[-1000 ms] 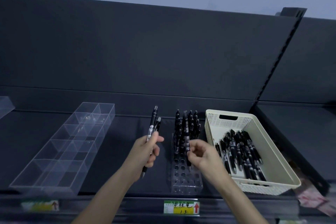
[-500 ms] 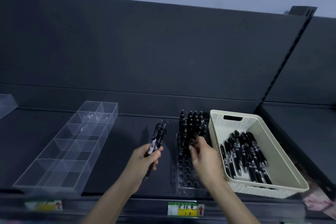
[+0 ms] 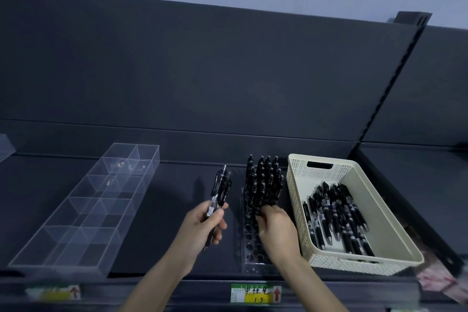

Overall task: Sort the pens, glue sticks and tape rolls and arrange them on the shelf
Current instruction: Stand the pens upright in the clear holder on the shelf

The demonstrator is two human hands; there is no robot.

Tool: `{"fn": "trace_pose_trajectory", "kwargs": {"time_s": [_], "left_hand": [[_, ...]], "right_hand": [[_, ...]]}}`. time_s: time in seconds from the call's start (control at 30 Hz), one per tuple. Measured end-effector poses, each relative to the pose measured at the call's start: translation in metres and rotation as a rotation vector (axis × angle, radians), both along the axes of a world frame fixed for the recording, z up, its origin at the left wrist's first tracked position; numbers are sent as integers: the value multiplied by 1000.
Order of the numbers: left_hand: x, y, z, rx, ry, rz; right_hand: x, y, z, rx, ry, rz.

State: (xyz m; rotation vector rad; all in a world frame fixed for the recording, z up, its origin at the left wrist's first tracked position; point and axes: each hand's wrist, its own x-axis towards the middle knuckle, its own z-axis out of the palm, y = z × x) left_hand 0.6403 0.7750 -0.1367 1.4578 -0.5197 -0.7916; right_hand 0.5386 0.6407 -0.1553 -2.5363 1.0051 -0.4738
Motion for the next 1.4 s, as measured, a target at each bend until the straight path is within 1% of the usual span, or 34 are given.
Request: {"fn": "trace_pose_trajectory", "kwargs": {"time_s": [0.33, 0.43, 0.53, 0.6, 0.67, 0.8, 0.87, 0.9, 1.0, 1.07, 1.13, 1.23, 1.33, 1.4], "left_hand": [[-3, 1, 1, 13, -45, -31], [-4, 1, 2, 33, -59, -41], [-9, -2, 7, 23, -91, -77], [-15, -6, 10, 3, -121, -118], [-22, -10, 14, -23, -139, -170], [-36, -17, 20, -23, -145, -285], [-38, -19, 19, 24, -160, -272], [-37, -19, 17, 50, -179, -239], [-30, -16, 14, 90, -243, -130], [-28, -14, 14, 92, -225, -80], [-28, -12, 12, 90, -174, -36], [-28, -10, 10, 49, -87, -14], [-28, -7, 9, 69, -116, -16], [-28, -5, 8, 57, -121, -14]], "right_hand": [[0, 0, 0, 6, -19, -5], [-7, 2, 5, 54, -91, -16], [-17, 4, 20, 88, -232, -17], [-22, 8, 35, 169, -365, 15], [-25, 13, 50, 302, -447, 73], [-29, 15, 60, 491, -467, 108], [-35, 10, 59, 587, -526, 80], [-38, 6, 59, 598, -553, 51], [-45, -12, 57, 516, -607, -69], [-45, -22, 57, 433, -609, -131], [-40, -25, 56, 341, -570, -144], [-31, -19, 48, 204, -411, -77], [-21, -13, 33, 115, -229, -34], [-16, -11, 25, 78, -149, -29]]}}
